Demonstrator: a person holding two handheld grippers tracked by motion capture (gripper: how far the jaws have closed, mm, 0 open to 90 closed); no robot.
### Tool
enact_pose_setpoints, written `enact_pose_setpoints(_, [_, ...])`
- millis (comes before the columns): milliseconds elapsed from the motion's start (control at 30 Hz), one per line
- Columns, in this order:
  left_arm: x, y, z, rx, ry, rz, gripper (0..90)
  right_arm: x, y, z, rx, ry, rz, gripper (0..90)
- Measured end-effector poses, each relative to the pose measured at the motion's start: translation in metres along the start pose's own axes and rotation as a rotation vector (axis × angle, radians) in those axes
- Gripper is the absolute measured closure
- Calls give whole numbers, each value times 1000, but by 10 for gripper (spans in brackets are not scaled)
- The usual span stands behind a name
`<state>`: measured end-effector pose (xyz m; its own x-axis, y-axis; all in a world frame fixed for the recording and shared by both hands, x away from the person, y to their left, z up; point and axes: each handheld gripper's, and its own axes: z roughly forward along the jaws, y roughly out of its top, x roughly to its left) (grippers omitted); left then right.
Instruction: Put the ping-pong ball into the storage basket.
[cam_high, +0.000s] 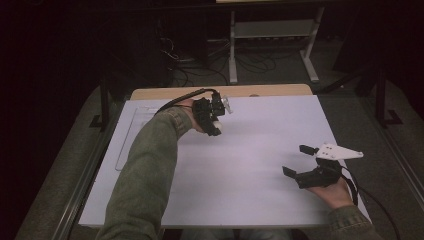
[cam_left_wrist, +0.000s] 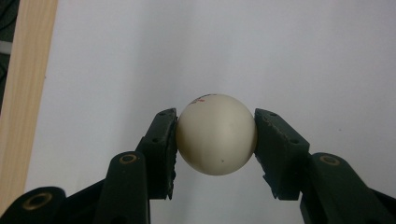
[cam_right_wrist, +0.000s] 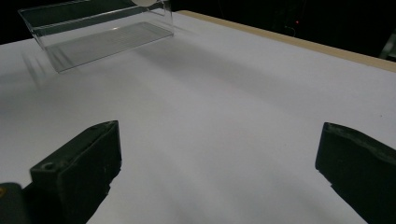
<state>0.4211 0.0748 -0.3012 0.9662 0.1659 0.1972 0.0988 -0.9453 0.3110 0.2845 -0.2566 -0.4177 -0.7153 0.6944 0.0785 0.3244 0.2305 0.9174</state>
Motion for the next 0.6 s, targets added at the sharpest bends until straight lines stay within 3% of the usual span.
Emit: enact_pose_setpoints(600, [-5,-10,-19,11,9,0,508,-1,1,-1,-4,-2,3,0])
